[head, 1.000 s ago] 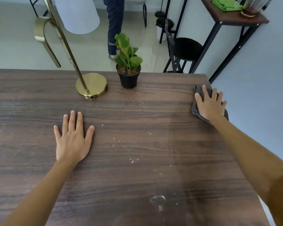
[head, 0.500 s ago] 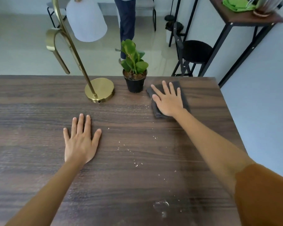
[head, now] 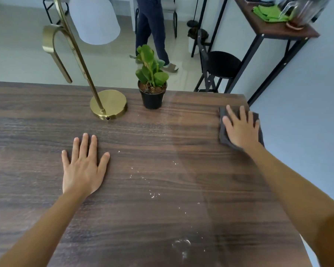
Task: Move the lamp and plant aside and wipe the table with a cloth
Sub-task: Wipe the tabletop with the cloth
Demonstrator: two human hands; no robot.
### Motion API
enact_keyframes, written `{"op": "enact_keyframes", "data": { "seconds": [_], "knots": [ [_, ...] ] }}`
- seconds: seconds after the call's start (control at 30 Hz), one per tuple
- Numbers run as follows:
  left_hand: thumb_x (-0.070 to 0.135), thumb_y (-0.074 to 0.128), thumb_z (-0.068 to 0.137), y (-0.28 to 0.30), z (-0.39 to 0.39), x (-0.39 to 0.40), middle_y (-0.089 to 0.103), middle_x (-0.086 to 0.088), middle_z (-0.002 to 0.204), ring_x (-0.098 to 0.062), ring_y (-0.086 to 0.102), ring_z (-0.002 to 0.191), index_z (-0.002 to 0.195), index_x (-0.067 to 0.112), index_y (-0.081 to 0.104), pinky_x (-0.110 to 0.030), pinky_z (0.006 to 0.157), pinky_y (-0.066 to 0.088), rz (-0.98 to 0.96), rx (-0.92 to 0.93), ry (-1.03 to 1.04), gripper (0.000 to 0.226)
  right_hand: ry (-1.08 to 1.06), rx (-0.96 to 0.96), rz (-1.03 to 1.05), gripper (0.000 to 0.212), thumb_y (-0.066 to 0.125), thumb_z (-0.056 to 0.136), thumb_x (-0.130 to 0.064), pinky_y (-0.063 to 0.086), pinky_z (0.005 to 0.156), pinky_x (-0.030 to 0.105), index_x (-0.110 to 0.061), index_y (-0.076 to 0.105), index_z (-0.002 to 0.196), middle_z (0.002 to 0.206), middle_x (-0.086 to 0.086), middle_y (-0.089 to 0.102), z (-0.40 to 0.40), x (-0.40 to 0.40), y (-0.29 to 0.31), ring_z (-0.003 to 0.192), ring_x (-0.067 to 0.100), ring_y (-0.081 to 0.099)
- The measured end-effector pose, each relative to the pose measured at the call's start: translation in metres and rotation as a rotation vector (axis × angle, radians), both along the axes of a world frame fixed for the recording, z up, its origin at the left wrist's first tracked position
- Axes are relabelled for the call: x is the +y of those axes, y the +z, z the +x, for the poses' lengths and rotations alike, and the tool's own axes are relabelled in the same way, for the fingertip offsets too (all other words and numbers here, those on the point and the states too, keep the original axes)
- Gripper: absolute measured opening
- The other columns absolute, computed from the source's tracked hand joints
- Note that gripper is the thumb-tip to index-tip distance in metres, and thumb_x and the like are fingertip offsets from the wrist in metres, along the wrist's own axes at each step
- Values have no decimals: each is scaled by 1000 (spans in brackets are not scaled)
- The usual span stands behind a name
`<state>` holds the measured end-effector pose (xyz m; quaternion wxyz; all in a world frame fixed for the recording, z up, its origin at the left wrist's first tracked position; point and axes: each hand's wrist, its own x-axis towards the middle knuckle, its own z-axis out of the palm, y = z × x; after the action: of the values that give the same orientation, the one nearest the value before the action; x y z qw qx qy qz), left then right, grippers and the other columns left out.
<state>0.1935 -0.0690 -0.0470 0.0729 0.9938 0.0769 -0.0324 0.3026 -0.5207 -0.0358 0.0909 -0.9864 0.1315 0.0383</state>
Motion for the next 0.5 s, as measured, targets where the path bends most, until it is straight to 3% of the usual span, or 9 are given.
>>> {"op": "enact_keyframes", "data": {
  "seconds": [0.07,0.13,0.3,0.5],
  "knots": [
    [61,8,92,0,1,0,-4,0,163,-21,-10,149,154,22,0,-51,118,-2,9,-1,4,73,-179,43,36,58,8,97,-60,-5,116,63,-44,4,152,164,9,-4,52,17,5,149,38,-7],
    [62,8,92,-1,2,0,-4,0,163,-20,-10,149,154,23,-1,-51,118,-2,10,-5,6,73,-226,89,48,57,7,97,-58,-7,114,65,-44,3,152,164,11,-7,86,45,7,148,41,-10],
    [61,9,93,4,-6,-6,-3,1,163,-20,-9,149,154,23,1,-51,118,-1,26,-12,-9,72,153,95,52,53,9,98,-57,-8,115,63,-49,4,151,164,7,-7,90,96,8,148,38,-12],
    [62,9,93,8,-1,-7,-5,2,163,-19,-11,149,154,24,-1,-51,119,-3,9,12,-7,72,427,123,31,50,10,99,-58,-7,116,61,-55,2,148,165,1,-9,47,118,14,149,32,-13]
  ]
}}
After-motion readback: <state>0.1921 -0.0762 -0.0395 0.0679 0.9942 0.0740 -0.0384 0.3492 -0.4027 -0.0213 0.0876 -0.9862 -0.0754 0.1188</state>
